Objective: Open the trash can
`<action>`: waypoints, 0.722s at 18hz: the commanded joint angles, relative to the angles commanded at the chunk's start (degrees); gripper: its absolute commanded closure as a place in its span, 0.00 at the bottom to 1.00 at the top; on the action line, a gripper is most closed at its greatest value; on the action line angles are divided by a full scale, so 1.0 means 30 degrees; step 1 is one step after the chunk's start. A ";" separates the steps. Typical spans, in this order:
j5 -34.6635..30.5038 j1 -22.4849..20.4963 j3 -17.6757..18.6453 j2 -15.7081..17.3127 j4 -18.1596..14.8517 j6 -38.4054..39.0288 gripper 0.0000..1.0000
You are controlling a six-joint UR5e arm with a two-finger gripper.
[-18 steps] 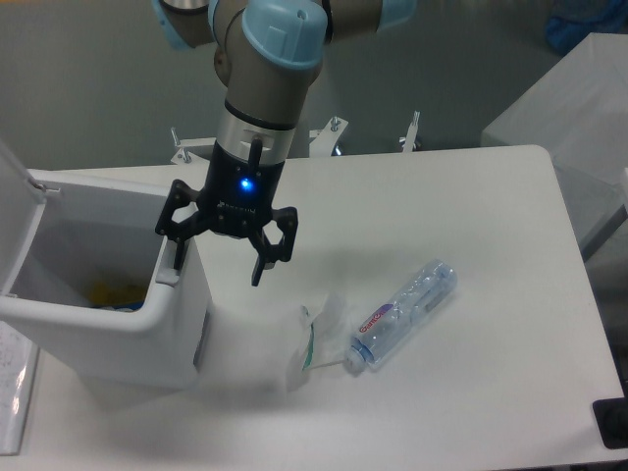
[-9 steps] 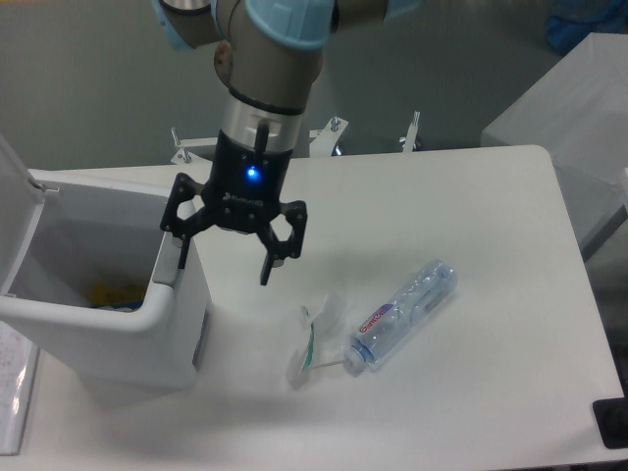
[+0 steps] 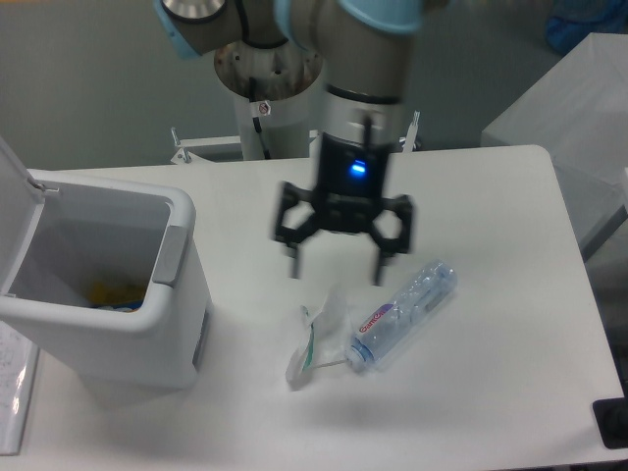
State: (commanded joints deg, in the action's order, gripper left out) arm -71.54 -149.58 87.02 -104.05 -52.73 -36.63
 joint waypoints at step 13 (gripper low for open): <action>-0.6004 -0.1588 -0.1346 -0.3576 -0.2278 -0.7708 0.00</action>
State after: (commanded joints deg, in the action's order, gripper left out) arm -89.55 -154.35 82.98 -114.78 -59.57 -59.75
